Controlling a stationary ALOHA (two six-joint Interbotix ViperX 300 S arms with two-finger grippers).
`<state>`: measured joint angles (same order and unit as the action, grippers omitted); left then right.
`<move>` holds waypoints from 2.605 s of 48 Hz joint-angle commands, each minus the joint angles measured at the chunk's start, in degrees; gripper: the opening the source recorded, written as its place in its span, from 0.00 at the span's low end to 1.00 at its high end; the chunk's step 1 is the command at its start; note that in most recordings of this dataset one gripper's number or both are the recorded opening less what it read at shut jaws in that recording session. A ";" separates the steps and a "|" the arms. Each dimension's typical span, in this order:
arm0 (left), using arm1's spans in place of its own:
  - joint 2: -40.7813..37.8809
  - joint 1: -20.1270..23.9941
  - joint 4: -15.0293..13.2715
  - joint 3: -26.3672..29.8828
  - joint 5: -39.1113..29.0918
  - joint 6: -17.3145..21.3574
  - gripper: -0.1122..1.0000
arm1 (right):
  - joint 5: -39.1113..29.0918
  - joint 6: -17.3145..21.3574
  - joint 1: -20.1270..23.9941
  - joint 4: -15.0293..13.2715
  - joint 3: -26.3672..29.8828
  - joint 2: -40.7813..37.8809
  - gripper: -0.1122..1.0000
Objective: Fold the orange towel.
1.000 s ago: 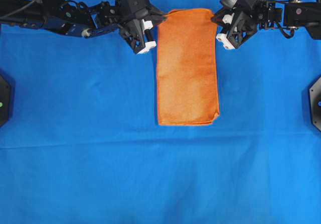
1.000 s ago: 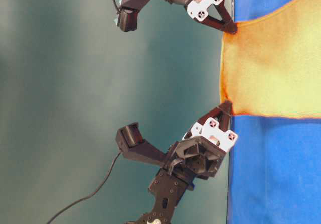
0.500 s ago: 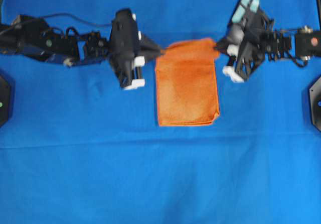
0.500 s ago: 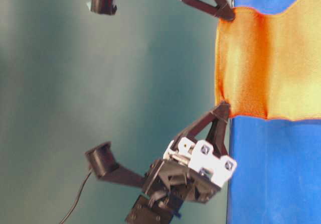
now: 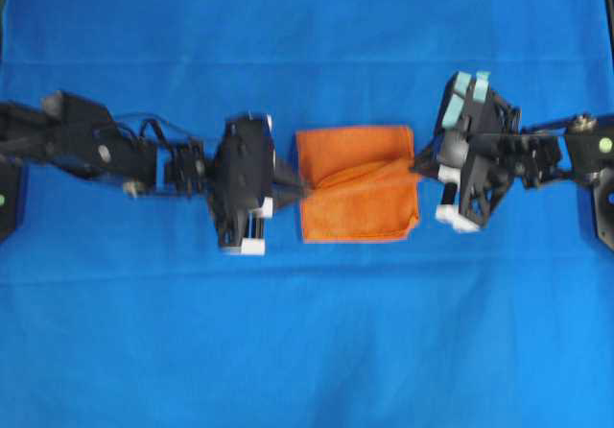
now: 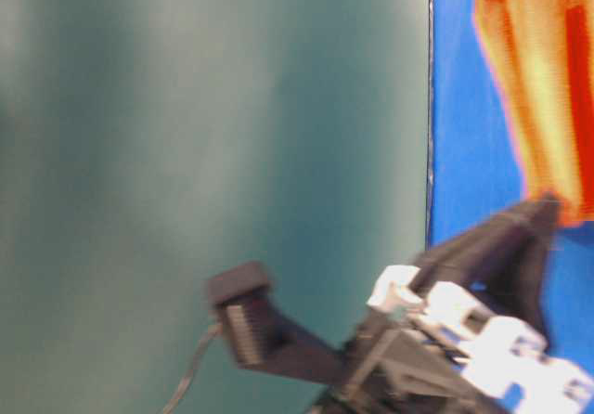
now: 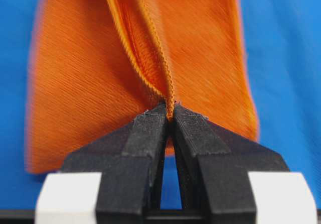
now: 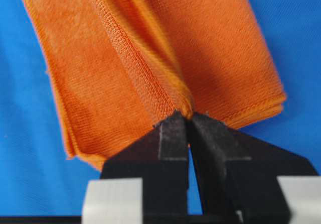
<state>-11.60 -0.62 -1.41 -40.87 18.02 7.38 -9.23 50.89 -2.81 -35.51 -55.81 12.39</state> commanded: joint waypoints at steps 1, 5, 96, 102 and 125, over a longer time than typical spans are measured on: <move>-0.97 -1.23 -0.09 0.70 0.97 -0.53 0.12 | 0.70 0.62 0.79 0.18 0.09 -0.62 0.13; -2.02 -1.49 -0.18 0.70 1.58 -1.49 0.12 | 2.02 0.97 1.49 0.26 0.18 -1.93 0.13; 65.30 -0.53 -0.18 -31.03 -6.50 -2.72 0.72 | -7.56 0.88 4.39 -7.73 -14.59 49.83 0.63; 71.19 0.00 -0.18 -34.19 -8.88 -3.34 0.72 | -6.24 0.88 2.99 -7.73 -17.93 52.73 0.63; 74.62 0.70 -0.18 -37.79 -11.43 -3.43 0.71 | 0.88 1.14 -1.93 -7.56 -21.88 53.88 0.63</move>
<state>63.37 -0.44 -1.49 -79.19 6.42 4.04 -8.96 51.86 -4.66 -42.98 -78.49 66.71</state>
